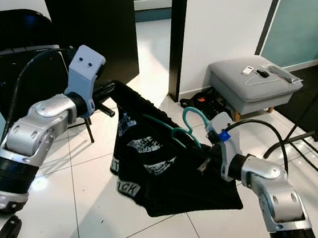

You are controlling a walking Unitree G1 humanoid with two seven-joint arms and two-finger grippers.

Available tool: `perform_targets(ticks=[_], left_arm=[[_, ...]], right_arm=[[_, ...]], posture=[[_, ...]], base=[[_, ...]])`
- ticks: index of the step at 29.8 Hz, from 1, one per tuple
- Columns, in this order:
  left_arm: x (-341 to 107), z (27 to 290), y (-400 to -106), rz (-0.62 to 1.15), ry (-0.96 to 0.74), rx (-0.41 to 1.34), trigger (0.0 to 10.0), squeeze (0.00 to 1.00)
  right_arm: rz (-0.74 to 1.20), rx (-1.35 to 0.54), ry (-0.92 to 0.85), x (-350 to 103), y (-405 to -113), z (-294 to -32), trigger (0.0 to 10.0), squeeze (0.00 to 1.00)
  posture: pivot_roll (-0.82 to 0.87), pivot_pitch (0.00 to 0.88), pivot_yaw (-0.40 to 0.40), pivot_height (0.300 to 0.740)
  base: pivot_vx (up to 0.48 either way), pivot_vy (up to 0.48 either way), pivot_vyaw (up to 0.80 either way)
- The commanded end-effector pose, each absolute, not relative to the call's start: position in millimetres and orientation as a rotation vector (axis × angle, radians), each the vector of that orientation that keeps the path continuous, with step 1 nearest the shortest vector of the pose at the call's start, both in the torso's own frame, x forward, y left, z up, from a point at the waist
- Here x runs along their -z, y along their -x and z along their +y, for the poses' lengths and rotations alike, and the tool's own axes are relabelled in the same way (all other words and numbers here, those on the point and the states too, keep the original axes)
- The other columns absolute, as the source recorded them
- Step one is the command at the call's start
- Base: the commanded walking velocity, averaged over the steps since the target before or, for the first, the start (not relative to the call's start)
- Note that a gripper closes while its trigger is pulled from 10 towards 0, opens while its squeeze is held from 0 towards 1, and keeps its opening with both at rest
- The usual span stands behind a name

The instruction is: Hang hanger

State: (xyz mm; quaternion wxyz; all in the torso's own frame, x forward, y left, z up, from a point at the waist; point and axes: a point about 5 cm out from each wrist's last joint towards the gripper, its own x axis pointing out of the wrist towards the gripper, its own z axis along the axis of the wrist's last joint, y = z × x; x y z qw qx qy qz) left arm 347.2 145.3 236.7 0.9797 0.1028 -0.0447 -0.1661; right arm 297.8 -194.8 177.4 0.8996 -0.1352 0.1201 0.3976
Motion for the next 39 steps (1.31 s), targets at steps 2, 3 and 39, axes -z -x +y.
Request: perform_targets(ticks=[2, 3, 39], left_arm=[[-246, 118, -336, -0.195, -0.168, 0.463, 10.0, 0.0], [-246, 110, -332, -0.215, -0.155, 0.511, 10.0, 0.0], [-191, 64, -298, -0.064, -0.328, 0.813, 10.0, 1.0]], right_arm=[[0.22, -0.721, 0.247, -182, -308, -203, 10.0, 0.0], [0.214, -0.701, 0.236, -183, -310, -204, 10.0, 0.0], [0.171, -0.529, 0.086, -192, -336, -203, 10.0, 0.0]], posture=[[-0.1, 0.002, 0.04, 0.74], [-0.1, 0.002, 0.04, 0.74], [-0.1, 0.014, 0.033, 0.74]], base=[[0.0, 0.0, 0.0], [0.0, 0.0, 0.0], [0.0, 0.0, 0.0]])
